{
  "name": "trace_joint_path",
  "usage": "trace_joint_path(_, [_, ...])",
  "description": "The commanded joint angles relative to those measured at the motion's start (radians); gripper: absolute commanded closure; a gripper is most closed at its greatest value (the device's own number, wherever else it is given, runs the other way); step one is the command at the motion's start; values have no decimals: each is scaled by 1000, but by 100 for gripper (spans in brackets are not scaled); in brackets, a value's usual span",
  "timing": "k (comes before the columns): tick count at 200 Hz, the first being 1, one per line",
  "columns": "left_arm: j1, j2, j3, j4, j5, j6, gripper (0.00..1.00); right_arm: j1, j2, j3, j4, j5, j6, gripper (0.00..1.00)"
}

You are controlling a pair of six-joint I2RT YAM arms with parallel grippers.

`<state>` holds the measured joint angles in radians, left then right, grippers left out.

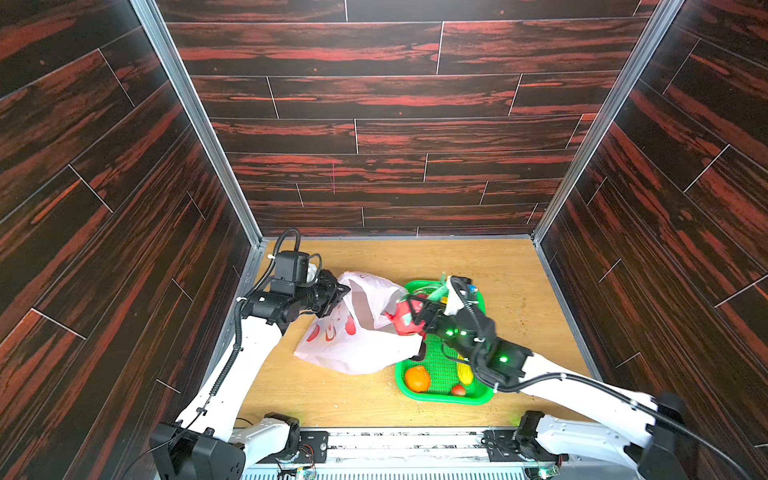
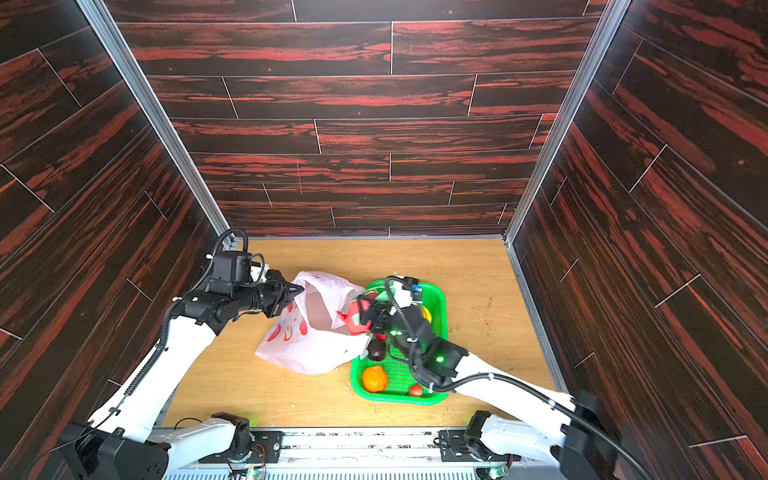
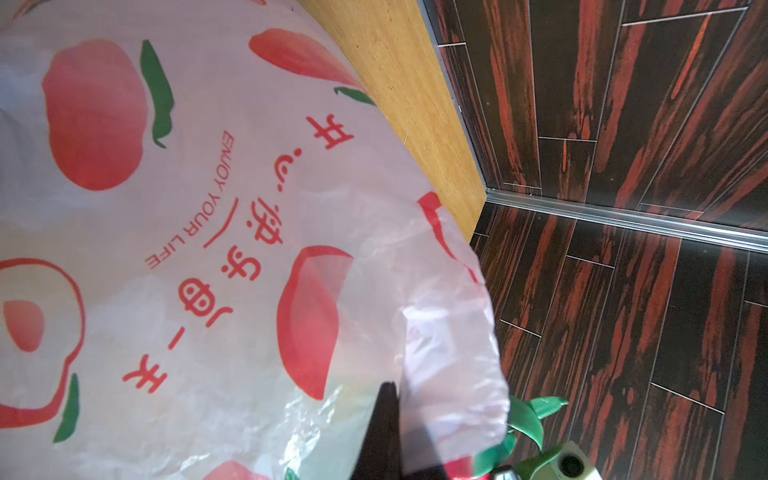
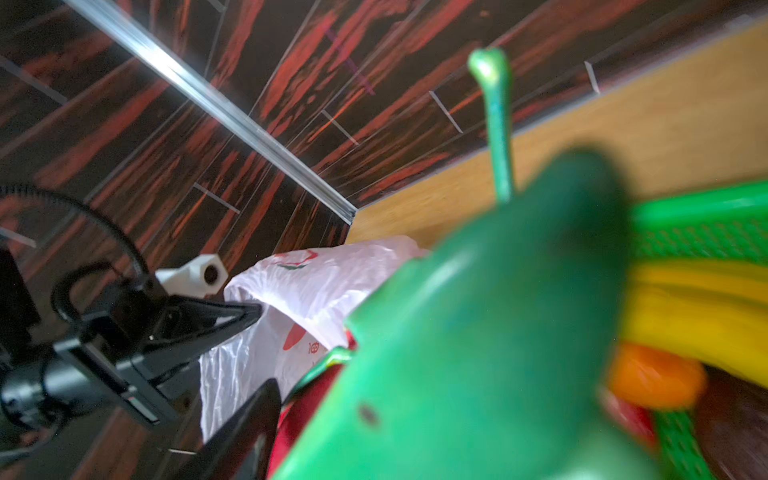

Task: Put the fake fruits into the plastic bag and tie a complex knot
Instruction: 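Lift the dragon fruit with the right gripper and carry it into the bag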

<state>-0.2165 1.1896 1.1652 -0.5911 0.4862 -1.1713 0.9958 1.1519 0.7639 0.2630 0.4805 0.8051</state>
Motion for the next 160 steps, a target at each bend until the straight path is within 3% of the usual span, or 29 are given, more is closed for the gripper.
trace_joint_path(1, [-4,-30,8,-17,18,-7,100,38,63,61,240,41,-132,48])
trace_joint_path(69, [-3,-36,12,-42,27,-18,100,151,244,73,512,97,-334,47])
trace_joint_path(160, [-3,-44,28,-58,39,-37,100,188,470,116,792,75,-634,47])
